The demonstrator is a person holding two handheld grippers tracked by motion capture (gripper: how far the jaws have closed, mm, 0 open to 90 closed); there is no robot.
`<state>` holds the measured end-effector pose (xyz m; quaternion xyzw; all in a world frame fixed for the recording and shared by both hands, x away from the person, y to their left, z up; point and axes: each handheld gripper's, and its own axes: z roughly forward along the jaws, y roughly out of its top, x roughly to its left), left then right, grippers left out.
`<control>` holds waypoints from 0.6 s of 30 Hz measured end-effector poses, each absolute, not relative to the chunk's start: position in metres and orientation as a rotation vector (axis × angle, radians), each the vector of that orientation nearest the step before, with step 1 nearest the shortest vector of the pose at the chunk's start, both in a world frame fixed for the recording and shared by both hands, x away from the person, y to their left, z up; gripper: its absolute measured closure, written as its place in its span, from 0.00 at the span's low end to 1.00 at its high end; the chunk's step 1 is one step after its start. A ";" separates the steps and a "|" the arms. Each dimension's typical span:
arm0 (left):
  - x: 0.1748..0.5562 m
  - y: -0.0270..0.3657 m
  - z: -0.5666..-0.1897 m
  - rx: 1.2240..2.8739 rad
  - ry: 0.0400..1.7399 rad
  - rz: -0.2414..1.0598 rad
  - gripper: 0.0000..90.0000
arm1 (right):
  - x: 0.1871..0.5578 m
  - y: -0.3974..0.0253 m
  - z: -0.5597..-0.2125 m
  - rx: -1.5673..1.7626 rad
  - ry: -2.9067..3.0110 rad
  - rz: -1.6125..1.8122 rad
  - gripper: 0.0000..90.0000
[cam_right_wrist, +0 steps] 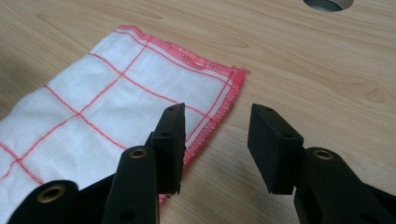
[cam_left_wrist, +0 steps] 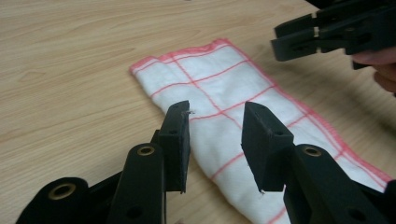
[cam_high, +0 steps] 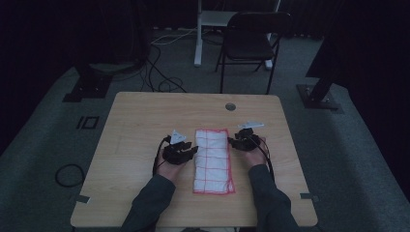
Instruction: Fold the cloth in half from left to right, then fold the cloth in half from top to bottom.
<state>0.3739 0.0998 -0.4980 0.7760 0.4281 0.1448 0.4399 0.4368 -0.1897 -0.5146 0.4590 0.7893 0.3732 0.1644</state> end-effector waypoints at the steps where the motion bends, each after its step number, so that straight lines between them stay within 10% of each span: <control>1: 0.377 0.101 -0.500 1.928 1.075 0.362 0.69 | 0.437 -0.191 -0.515 1.311 2.249 1.064 0.63; 18: 0.409 0.105 -0.512 1.910 1.183 0.398 0.66 | 0.445 -0.195 -0.521 1.375 2.220 1.058 0.62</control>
